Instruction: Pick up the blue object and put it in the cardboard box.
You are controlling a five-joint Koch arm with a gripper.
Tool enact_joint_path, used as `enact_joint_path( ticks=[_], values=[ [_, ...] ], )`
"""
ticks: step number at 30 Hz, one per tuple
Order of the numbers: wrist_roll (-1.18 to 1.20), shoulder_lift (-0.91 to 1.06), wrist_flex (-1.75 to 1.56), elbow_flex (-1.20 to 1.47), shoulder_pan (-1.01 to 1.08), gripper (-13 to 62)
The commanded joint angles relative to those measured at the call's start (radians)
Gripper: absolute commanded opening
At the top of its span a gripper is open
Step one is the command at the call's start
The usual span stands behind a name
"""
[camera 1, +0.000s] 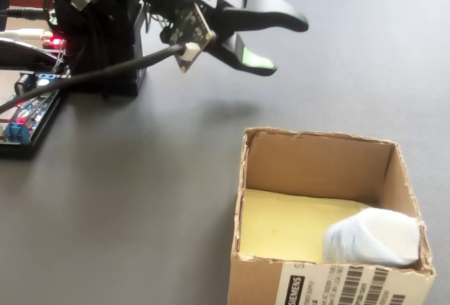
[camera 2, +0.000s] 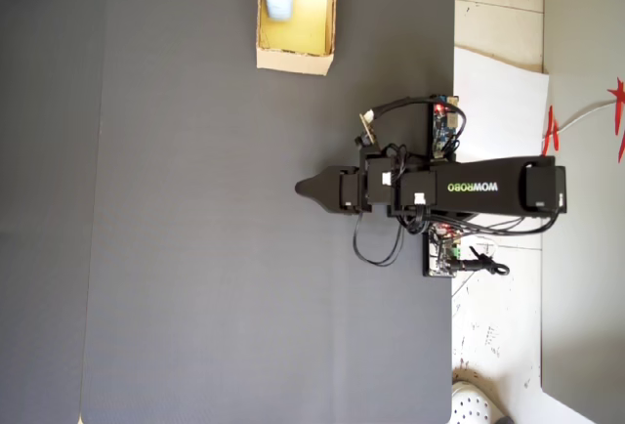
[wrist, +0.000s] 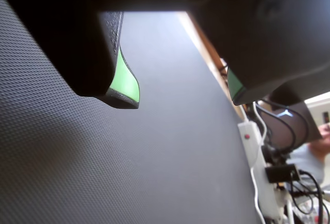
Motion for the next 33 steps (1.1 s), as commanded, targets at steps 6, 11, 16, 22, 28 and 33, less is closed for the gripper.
enact_joint_path(
  ticks=[6,11,16,22,28,33],
  values=[
    [0.018,0.089,-0.137,0.067,-0.003,34.5],
    [0.018,0.089,-0.034,0.075,0.003,34.6],
    [0.018,0.087,0.107,0.075,0.011,34.5],
    [0.018,0.084,0.264,0.075,0.014,34.2],
    [0.017,0.081,0.272,0.075,0.018,34.2],
    [0.017,0.083,0.272,0.075,0.018,34.2]
  ],
)
